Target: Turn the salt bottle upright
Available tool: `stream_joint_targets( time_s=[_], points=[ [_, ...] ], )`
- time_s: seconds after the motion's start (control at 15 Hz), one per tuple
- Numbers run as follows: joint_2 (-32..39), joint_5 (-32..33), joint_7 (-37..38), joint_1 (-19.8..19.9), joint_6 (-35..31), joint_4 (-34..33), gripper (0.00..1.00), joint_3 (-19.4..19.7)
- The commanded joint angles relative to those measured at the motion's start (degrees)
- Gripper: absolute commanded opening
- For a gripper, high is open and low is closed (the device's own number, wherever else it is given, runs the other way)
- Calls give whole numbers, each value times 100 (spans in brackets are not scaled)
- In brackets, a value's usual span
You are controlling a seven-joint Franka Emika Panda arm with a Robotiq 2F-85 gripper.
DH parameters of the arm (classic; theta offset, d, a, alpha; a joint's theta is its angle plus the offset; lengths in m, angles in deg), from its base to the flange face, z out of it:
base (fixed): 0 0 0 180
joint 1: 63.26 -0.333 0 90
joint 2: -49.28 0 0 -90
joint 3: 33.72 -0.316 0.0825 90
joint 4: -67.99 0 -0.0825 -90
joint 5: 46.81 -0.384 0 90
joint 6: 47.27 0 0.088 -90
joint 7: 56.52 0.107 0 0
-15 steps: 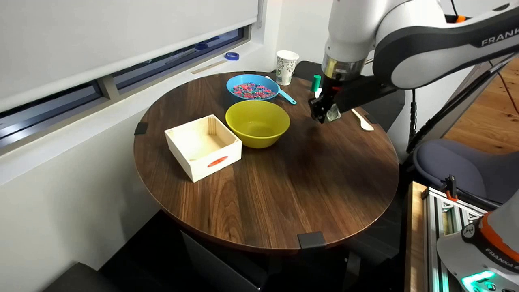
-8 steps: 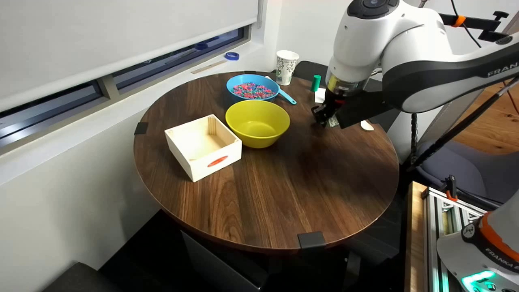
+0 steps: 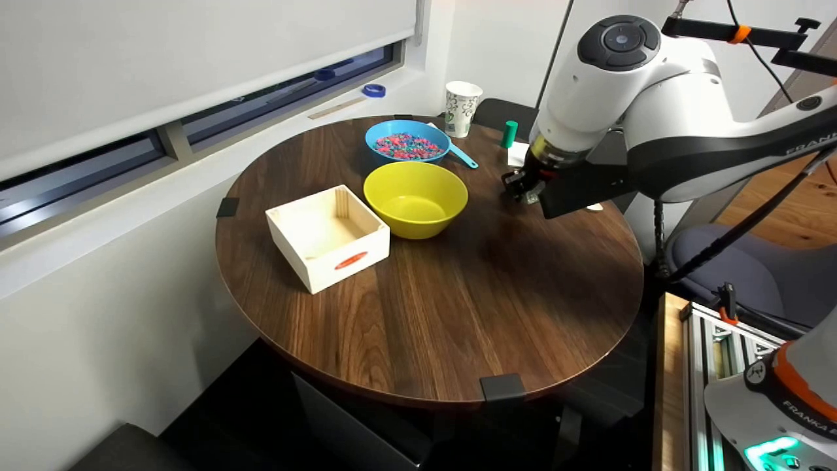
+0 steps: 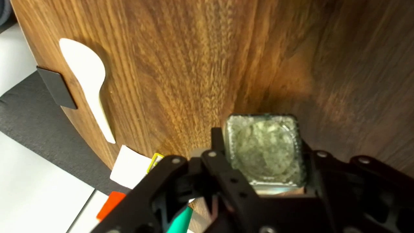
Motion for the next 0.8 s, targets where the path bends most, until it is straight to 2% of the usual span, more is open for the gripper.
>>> stream_joint_targets(
  time_s=[0.0,0.73],
  points=[
    [-49,250,388,86,-413,247,23,-8],
    [48,326,636,163,-948,453,23,19]
  ],
)
